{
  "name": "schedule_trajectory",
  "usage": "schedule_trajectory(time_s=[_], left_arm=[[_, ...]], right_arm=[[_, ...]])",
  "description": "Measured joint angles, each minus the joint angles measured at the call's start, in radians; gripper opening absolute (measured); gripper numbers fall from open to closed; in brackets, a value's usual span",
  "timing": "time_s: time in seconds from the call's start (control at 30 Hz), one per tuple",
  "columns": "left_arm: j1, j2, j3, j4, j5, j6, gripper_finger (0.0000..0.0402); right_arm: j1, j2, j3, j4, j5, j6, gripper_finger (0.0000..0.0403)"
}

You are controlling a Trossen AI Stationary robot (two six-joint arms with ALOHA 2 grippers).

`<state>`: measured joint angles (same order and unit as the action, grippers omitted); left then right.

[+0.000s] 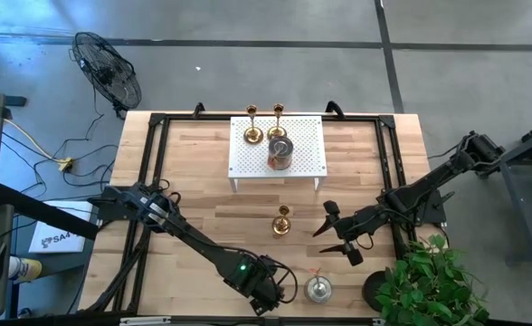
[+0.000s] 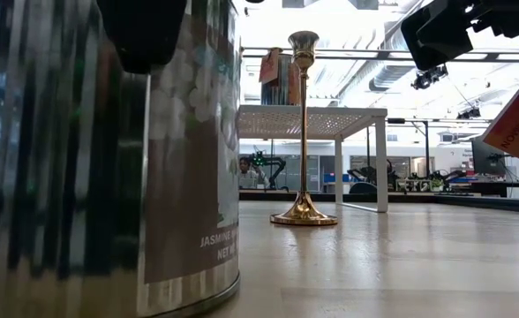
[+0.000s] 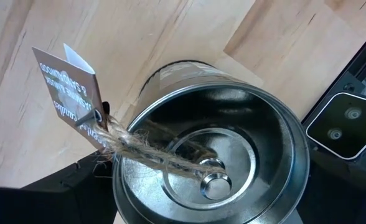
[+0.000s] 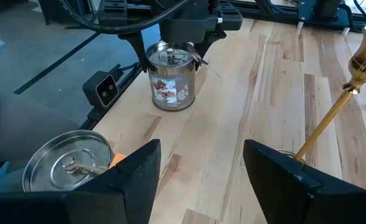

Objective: Pick & Place candle stick holders
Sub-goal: Put the left silver scented candle on the shelf aligned with the other silver scented candle

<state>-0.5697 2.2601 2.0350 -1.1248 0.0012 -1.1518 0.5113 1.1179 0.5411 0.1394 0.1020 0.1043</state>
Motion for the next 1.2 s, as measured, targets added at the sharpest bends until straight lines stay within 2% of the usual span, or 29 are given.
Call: schedule_trajectory(time_s=[0.27, 0.43, 0.57, 0.67, 0.83, 0.9, 1.03, 1.2], left_arm=[[0.001, 0.003, 0.046, -0.072, 0.037, 0.004, 0.0359], [0.000, 0.003, 0.179, -0.239, 0.014, -0.005, 0.0359], [0.000, 0.003, 0.314, -0.354, -0.013, -0.025, 0.0359], [0.000, -0.047, 0.297, -0.331, -0.015, -0.041, 0.0359], [0.000, -0.079, 0.322, -0.391, -0.040, -0.044, 0.0359], [0.007, -0.097, 0.320, -0.412, -0.040, -0.037, 0.0359], [0.016, -0.111, 0.317, -0.443, -0.038, 0.000, 0.0359], [0.024, -0.127, 0.320, -0.445, -0.044, 0.068, 0.0359]], right_arm=[[0.000, 0.000, 0.000, 0.134, 0.032, -0.028, 0.0224], [0.000, 0.000, 0.000, 0.206, 0.031, -0.058, 0.0224], [0.000, 0.000, 0.000, 0.275, -0.005, -0.012, 0.0224], [0.000, 0.000, 0.000, 0.335, -0.028, -0.010, 0.0224], [0.000, 0.000, 0.001, 0.416, -0.073, -0.067, 0.0224], [0.000, 0.000, 0.001, 0.435, -0.020, -0.106, 0.0224], [0.001, -0.008, 0.001, 0.438, 0.234, -0.172, 0.0224], [0.002, -0.014, 0.001, 0.444, 0.451, -0.248, 0.0224]])
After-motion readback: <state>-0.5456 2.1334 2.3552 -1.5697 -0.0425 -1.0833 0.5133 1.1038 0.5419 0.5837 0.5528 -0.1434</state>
